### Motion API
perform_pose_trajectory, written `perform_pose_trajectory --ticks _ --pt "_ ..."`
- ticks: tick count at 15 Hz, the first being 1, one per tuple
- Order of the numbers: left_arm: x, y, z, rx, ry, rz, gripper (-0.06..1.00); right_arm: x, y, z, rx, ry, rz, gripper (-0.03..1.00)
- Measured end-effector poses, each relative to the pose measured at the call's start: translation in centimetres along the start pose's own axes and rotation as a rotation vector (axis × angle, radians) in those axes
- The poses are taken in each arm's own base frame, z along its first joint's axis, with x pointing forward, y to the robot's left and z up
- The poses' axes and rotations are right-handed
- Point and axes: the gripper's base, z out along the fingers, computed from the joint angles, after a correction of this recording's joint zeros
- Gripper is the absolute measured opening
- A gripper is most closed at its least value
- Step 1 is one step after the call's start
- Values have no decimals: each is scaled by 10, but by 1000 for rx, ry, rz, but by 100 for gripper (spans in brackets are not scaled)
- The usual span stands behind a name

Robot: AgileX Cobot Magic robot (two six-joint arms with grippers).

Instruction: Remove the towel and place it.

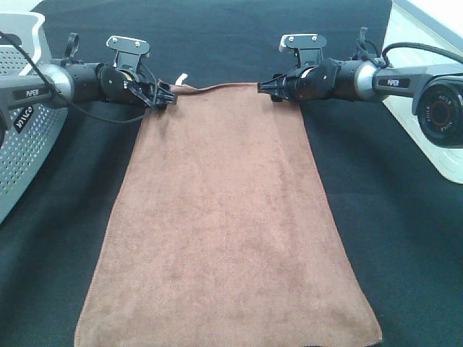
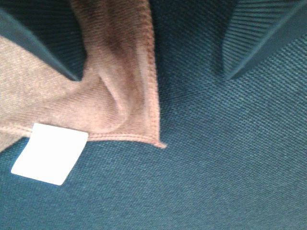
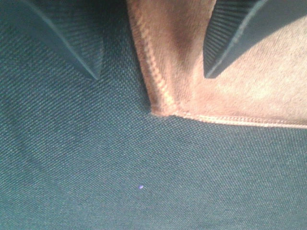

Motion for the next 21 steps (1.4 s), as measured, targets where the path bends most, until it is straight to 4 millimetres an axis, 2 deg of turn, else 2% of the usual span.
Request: perform_pose_trajectory --ticks 6,8,9,10,11,12,13,14,18,20,21 --pt "-2 2 -2 -1 10 3 76 -5 -15 0 29 -51 24 56" --pt "-16 3 -11 6 26 2 76 -3 -14 -2 19 -7 24 56" --pt "-29 3 -20 10 23 1 76 -10 -13 -8 10 14 24 56" --pt "-29 3 -20 10 23 1 76 -10 -13 -8 10 14 24 56" --pt "-64 3 -46 23 25 -1 76 -58 -6 -48 -25 50 17 56" --pt "-64 3 -46 23 25 -1 76 -58 -6 -48 -25 50 17 56" --pt "-88 3 -70 38 52 2 76 -77 -3 -69 -44 82 13 57" --pt "-103 3 -89 52 95 6 76 -92 0 -90 -65 132 7 58" --pt "-135 8 -159 46 327 53 76 -139 6 -181 -69 305 -36 58" --pt "-151 33 -194 -48 370 36 76 -162 2 -225 -9 296 -13 58" --pt "-159 53 -214 -88 377 -6 76 -170 -7 -243 20 295 14 58"
